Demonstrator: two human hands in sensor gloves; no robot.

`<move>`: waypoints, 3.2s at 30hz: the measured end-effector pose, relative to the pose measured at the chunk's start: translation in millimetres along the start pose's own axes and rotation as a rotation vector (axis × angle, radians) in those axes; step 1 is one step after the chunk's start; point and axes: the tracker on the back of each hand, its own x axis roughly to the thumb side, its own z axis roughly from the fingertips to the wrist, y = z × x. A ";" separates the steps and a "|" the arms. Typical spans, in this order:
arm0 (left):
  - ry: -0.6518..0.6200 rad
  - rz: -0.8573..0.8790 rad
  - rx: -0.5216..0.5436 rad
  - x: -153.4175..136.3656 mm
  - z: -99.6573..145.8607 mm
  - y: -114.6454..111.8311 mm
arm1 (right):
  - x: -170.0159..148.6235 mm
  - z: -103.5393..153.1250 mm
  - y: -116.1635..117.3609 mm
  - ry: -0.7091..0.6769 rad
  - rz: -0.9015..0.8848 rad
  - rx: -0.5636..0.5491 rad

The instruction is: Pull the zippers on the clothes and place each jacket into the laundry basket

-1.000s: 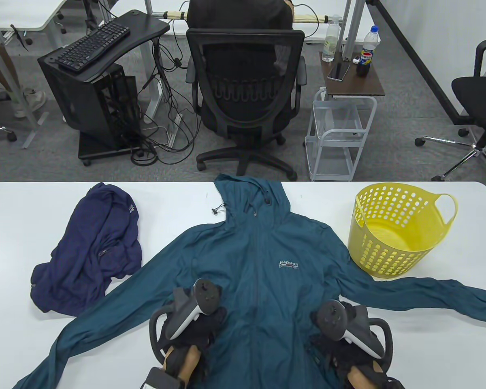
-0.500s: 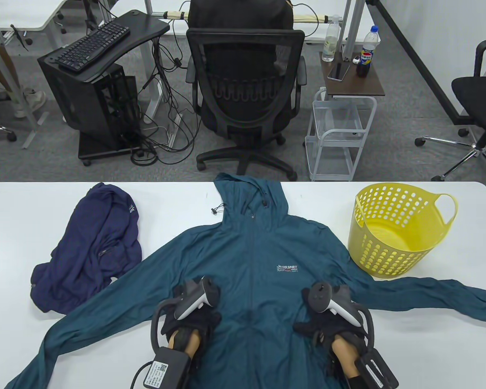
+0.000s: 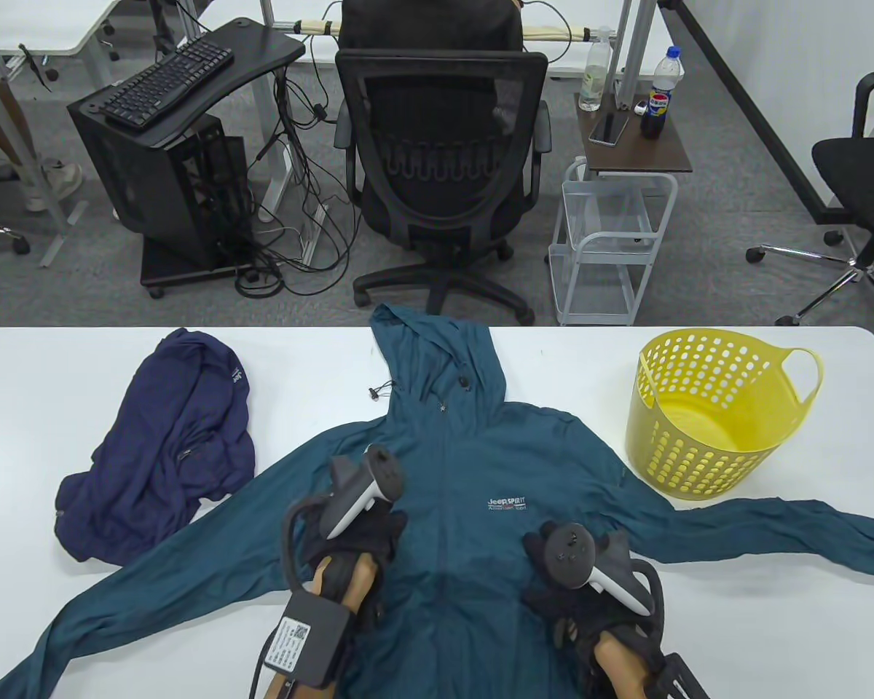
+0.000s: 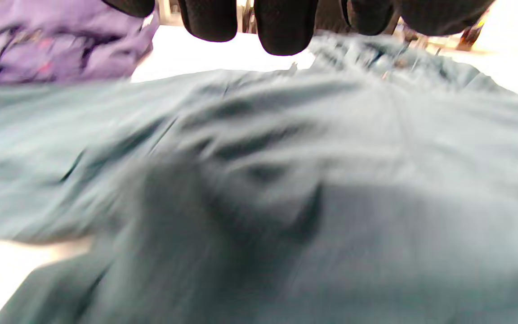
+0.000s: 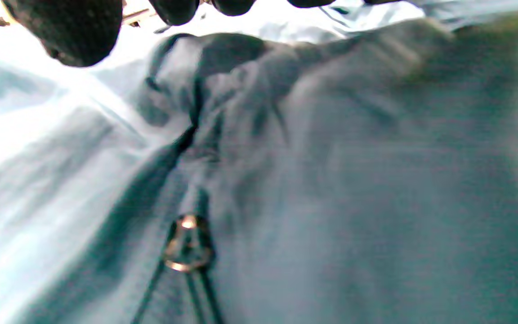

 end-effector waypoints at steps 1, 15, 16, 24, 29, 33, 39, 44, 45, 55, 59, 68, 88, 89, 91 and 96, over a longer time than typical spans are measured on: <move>-0.002 -0.012 0.055 11.2 -9.3 5.4 | 2.2 0.0 1.3 -0.022 -0.006 0.000; 0.051 -0.124 0.122 84.1 -151.0 -20.5 | 17.2 1.3 14.5 -0.093 0.048 0.096; 0.066 -0.139 0.114 82.8 -156.2 -21.7 | 17.6 1.3 15.6 -0.094 0.053 0.104; 0.120 -0.059 -0.037 64.8 -179.4 -35.5 | 19.2 2.6 20.6 -0.085 0.059 0.157; 0.122 -0.051 0.033 60.1 -172.6 -24.8 | 18.2 2.6 21.3 -0.078 0.046 0.170; 0.080 -0.024 0.095 54.0 -165.3 -21.4 | 19.2 2.8 22.0 -0.074 0.054 0.173; -0.094 0.205 0.212 36.6 -138.9 -2.6 | 18.7 3.1 22.2 -0.079 0.047 0.179; -0.188 0.335 0.328 21.6 -105.1 16.5 | 18.3 3.7 23.1 -0.084 0.047 0.180; -0.180 0.350 0.351 19.6 -98.4 18.1 | 17.8 3.7 23.3 -0.086 0.045 0.181; -0.282 0.633 0.153 6.0 -37.5 -23.4 | 14.3 2.7 24.6 -0.103 0.007 0.181; -0.307 0.719 0.102 -0.5 -14.4 -46.6 | 12.7 3.0 18.5 -0.118 -0.040 0.101; -0.396 0.744 0.101 -8.9 12.9 -66.1 | 16.9 11.3 -7.3 -0.071 -0.261 -0.216; -0.268 1.042 0.028 -35.5 -8.5 -83.9 | 69.5 -28.3 -2.1 -0.053 -0.284 -0.352; -0.248 1.100 0.016 -38.0 -9.0 -83.5 | 71.9 -26.1 -0.6 -0.059 -0.192 -0.372; -0.240 1.155 0.013 -43.4 -9.6 -83.0 | 74.6 -23.6 3.4 -0.072 -0.116 -0.387; -0.175 1.044 0.171 -60.5 -5.4 -73.9 | 79.2 -23.0 11.8 -0.118 -0.084 -0.287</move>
